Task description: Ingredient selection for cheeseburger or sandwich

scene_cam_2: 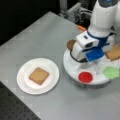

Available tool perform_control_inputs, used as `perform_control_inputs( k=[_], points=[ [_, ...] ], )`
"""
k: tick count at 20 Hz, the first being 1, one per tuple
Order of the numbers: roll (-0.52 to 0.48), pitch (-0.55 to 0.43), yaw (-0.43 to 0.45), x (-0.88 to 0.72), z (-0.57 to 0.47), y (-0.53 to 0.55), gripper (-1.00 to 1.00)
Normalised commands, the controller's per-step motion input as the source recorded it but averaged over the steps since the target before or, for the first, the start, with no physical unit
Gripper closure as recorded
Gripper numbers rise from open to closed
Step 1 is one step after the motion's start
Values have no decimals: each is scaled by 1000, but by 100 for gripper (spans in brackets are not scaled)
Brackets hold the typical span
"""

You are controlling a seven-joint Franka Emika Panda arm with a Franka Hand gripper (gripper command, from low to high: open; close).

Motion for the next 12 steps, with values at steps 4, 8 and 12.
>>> perform_control_inputs(
  k=[4, 8, 12],
  points=[
    [-11, 75, 360, 313, -791, -84, -100],
    [-27, 59, 400, 313, -827, -63, -100],
    [-17, 89, 466, 317, -840, -60, -100]
  ],
)
